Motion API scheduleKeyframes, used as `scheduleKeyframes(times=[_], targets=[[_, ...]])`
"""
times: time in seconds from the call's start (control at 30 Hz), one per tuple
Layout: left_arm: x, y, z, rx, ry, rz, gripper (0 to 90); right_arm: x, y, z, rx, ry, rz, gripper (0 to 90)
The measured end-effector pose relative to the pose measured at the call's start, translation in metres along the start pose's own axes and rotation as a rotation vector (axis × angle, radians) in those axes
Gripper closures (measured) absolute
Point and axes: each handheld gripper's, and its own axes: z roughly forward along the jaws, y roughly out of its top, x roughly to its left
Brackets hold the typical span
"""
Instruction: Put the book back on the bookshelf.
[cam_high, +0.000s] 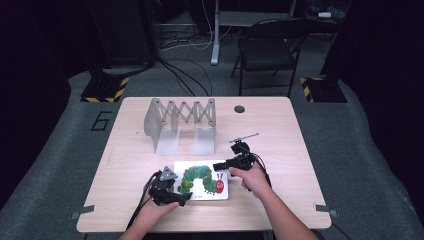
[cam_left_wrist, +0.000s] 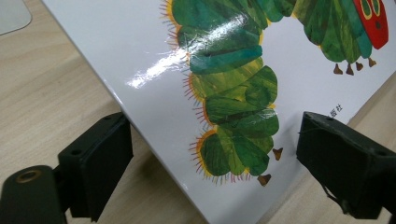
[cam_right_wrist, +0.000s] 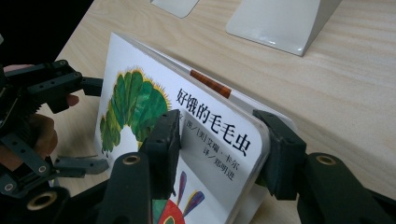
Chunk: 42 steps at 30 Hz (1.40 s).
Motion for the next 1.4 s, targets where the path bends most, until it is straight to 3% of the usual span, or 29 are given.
scheduleKeyframes(times=[0.53, 0.63, 0.8, 0.87, 1.03, 1.4], targets=[[0.007, 0.002, -0.009, -0.028, 0.007, -0.054, 24.6, 0.004, 0.001, -0.003, -0.009, -0.001, -0.013, 53.9], [0.008, 0.002, -0.012, -0.046, 0.010, -0.094, 29.5, 0.006, 0.001, -0.004, -0.014, -0.002, -0.021, 54.5], [0.010, 0.004, -0.017, -0.067, 0.028, -0.092, 36.5, 0.008, 0.003, -0.007, -0.023, 0.005, -0.021, 56.2], [0.011, 0.005, -0.019, -0.051, 0.019, -0.088, 40.0, 0.009, 0.004, -0.009, -0.028, 0.003, -0.029, 56.8], [0.014, 0.007, -0.024, -0.074, 0.032, -0.110, 45.8, 0.013, 0.006, -0.012, -0.040, 0.002, -0.047, 57.5], [0.014, 0.008, -0.027, -0.079, 0.063, -0.099, 48.8, 0.018, 0.007, -0.014, -0.052, 0.004, -0.069, 57.7]])
